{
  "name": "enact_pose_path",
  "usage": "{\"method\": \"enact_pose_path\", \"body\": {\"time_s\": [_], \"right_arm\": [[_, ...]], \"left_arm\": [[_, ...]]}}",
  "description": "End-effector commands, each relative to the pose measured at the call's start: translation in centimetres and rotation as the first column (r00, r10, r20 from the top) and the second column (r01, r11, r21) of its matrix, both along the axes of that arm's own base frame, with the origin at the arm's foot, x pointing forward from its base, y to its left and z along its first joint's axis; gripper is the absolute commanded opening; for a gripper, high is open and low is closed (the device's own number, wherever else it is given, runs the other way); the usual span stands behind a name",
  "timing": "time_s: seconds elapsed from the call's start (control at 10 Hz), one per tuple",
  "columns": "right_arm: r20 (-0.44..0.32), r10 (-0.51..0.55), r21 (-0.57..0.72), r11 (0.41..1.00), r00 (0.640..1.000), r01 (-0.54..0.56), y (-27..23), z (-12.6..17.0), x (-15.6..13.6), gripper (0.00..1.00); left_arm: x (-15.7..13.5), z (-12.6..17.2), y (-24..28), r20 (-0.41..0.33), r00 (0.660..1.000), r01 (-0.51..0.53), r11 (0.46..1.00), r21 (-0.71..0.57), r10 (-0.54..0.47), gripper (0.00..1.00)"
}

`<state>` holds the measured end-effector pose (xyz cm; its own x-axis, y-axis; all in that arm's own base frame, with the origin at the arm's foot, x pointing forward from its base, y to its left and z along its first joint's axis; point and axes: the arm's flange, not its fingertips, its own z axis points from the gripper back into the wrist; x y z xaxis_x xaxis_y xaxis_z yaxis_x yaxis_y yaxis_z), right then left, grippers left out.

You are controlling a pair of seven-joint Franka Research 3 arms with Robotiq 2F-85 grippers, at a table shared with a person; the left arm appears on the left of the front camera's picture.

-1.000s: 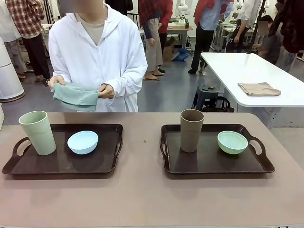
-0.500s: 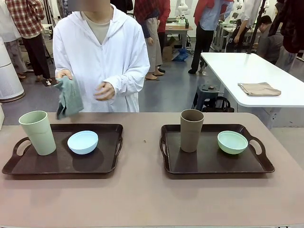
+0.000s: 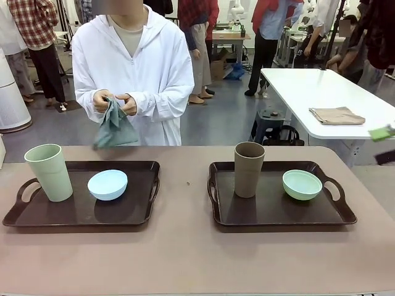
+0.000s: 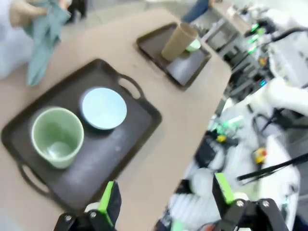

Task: Set up a tray with a mat and arrange the tableware.
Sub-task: Pick up the Picnic Bowl and Reusable plastic cup from the Handle tray in front of the human's position and hold them in the air.

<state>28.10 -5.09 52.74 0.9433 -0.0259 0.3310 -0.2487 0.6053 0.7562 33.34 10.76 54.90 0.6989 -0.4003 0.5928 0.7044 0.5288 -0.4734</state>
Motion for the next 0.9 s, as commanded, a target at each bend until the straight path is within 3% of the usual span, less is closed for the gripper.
{"method": "enact_pose_path", "body": {"time_s": [0.0, 0.1, 0.3, 0.5, 0.6, 0.7, 0.8], "right_arm": [[-0.04, -0.005, -0.075, 0.997, 0.999, 0.002, 6.4, 3.6, 2.0, 1.0], [-0.05, -0.018, -0.126, 0.992, 0.999, 0.011, 10.0, 5.0, 2.5, 1.0], [-0.07, -0.065, -0.235, 0.971, 0.995, 0.047, 17.0, 7.2, 3.5, 1.0], [-0.128, -0.182, -0.308, 0.942, 0.975, 0.136, 20.6, 7.5, 7.6, 1.0], [-0.092, -0.284, -0.367, 0.901, 0.954, 0.232, 21.2, 6.9, 9.3, 1.0], [-0.098, -0.253, -0.372, 0.906, 0.963, 0.2, 21.3, 6.4, 9.3, 1.0], [-0.068, -0.184, -0.312, 0.937, 0.981, 0.154, 21.4, 7.1, 6.7, 1.0]], "left_arm": [[0.9, 1.5, -1.4, 0.176, 0.979, 0.056, 0.97, 0.238, -0.1, 1.0], [1.1, 2.3, -3.0, 0.217, 0.963, 0.09, 0.946, 0.311, -0.162, 1.0], [1.4, 3.1, -4.9, 0.183, 0.955, 0.152, 0.916, 0.372, -0.233, 1.0], [2.3, 2.7, -5.3, 0.142, 0.951, 0.199, 0.898, 0.393, -0.274, 1.0], [2.4, 2.7, -5.6, 0.151, 0.955, 0.181, 0.905, 0.385, -0.255, 1.0], [2.4, 3.3, -7.2, 0.188, 0.963, 0.125, 0.937, 0.327, -0.194, 1.0], [2.2, 3.0, -5.8, 0.152, 0.952, 0.192, 0.905, 0.379, -0.266, 1.0]]}}
